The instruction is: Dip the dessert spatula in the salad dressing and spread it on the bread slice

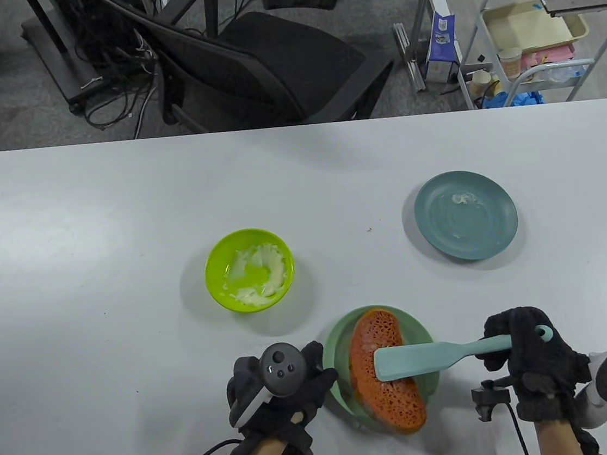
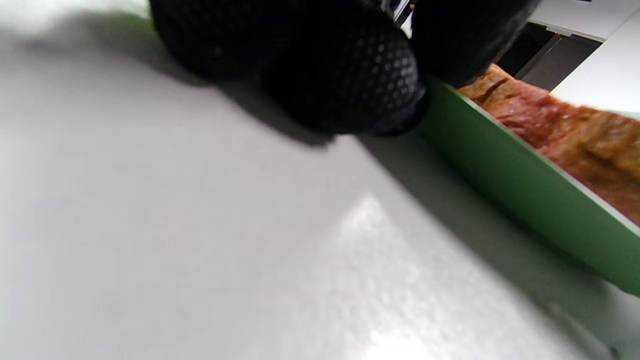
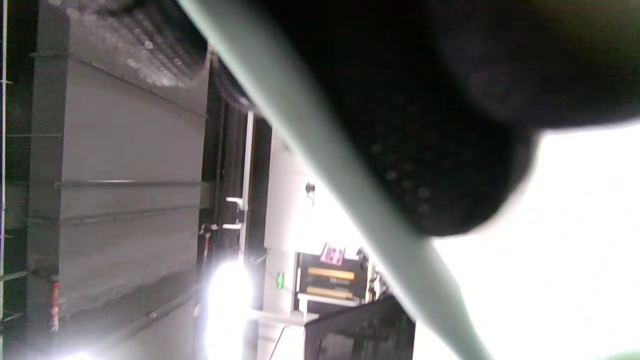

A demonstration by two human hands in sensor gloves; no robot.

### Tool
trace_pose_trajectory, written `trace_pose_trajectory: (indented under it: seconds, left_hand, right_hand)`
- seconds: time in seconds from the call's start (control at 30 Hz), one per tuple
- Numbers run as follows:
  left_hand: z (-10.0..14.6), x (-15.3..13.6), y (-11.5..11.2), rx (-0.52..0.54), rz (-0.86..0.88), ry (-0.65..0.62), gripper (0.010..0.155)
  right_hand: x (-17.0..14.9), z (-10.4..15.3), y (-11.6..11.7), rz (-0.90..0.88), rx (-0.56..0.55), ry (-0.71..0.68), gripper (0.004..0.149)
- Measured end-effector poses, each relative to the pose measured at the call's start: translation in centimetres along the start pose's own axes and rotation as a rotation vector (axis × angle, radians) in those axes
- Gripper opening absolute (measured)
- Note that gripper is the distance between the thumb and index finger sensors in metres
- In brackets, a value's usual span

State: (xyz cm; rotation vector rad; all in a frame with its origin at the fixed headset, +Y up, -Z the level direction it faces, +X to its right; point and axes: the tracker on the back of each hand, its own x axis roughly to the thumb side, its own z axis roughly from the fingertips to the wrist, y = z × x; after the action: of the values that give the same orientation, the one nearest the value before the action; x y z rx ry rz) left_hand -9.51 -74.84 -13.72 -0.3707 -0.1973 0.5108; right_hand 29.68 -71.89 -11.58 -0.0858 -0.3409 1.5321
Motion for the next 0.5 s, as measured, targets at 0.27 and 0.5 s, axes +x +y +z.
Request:
trace_pose_trajectory:
  seconds: [0.27,0.5]
  left_hand:
    - [0.0,0.0,0.0,0.0,0.0,0.0,0.062]
    - [0.0,0.0,0.0,0.0,0.0,0.0,0.062]
  right_hand:
    - [-0.4,0.2,1.3,-0.022,0.081,0.031,0.042]
    - [-0.1,0.2,1.0,-0.013,0.09,0.054,0.043]
